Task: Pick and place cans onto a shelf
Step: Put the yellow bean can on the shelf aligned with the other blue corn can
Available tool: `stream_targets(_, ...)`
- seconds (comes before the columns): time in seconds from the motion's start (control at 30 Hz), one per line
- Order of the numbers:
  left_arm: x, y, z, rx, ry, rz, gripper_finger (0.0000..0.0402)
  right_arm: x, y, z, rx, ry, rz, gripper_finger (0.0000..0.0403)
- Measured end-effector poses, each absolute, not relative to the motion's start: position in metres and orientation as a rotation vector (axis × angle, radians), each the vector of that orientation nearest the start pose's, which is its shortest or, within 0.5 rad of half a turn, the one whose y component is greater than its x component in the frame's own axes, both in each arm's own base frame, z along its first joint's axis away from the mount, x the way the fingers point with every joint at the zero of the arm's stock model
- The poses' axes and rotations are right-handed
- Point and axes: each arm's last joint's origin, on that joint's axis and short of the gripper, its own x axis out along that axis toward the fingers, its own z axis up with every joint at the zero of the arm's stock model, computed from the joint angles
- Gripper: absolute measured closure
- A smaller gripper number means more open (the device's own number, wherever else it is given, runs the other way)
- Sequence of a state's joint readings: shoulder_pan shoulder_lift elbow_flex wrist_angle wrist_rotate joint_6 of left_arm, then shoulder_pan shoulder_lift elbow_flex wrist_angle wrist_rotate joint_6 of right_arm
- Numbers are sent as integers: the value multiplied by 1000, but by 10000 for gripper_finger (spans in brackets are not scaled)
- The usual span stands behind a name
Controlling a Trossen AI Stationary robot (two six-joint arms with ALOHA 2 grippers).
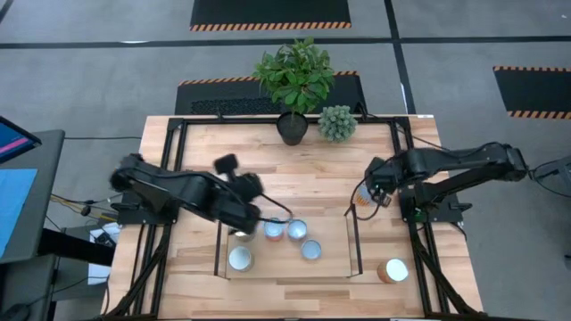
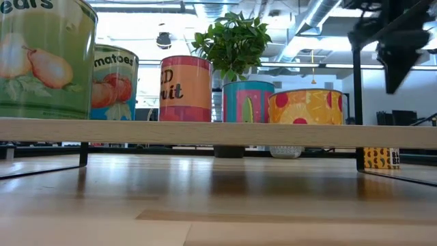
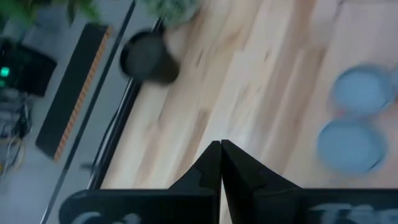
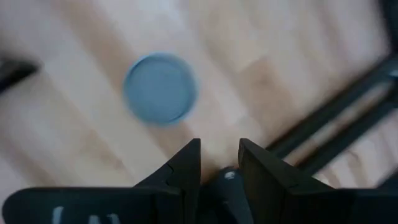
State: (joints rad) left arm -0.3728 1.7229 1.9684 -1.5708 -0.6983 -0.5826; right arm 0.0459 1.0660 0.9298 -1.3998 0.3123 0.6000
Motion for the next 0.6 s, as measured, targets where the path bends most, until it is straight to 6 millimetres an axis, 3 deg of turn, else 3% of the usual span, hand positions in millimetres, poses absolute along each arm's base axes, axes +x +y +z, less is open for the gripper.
stream_targets(0.13, 255, -80, 376, 137, 1041, 636, 401, 149, 7, 241, 107, 1437, -451, 272)
stream_targets(0.27, 229, -71, 356, 81, 1041, 679, 401, 156, 13, 230, 31, 1396, -301, 272)
stream_targets(0.43, 210, -66, 334, 34, 1060, 663, 401, 162, 14, 223, -26, 1335, -231, 272)
stream_targets(0.6, 201, -63, 324, -18, 1069, 642, 401, 163, 7, 223, 9, 1331, -273, 271)
